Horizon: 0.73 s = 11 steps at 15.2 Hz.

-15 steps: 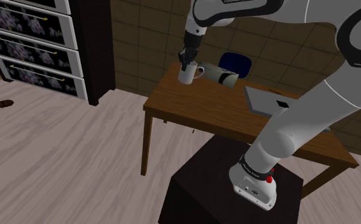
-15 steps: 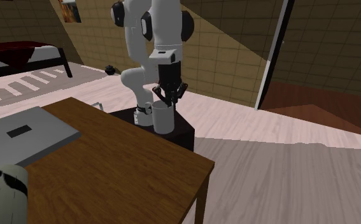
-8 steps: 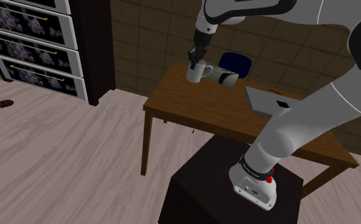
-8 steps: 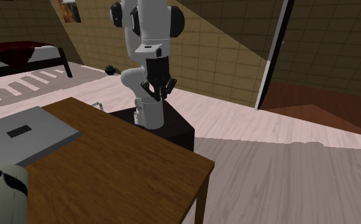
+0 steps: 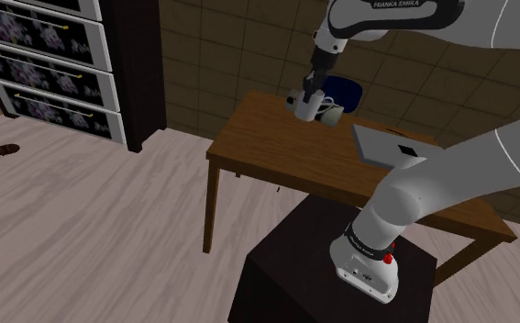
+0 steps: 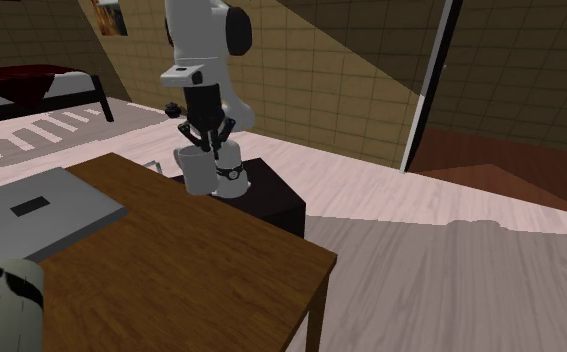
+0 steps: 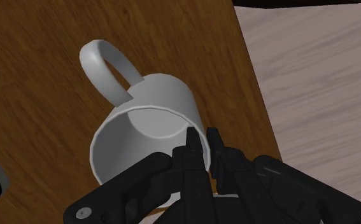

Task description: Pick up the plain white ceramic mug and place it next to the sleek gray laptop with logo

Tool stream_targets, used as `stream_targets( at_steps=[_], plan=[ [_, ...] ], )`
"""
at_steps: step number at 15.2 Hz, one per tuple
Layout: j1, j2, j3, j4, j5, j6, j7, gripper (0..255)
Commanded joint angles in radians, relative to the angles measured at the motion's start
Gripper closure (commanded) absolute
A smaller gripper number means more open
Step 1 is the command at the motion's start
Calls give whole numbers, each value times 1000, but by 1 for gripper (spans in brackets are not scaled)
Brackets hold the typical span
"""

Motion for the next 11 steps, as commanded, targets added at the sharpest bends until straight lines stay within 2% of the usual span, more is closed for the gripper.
stream_targets(
  at_steps=[1,11],
  plan=[
    [-19,-31,-30,-22,-18,-7,-40,255],
    [-127,-142,-205,-63,-128,-57,-262,255]
  ],
)
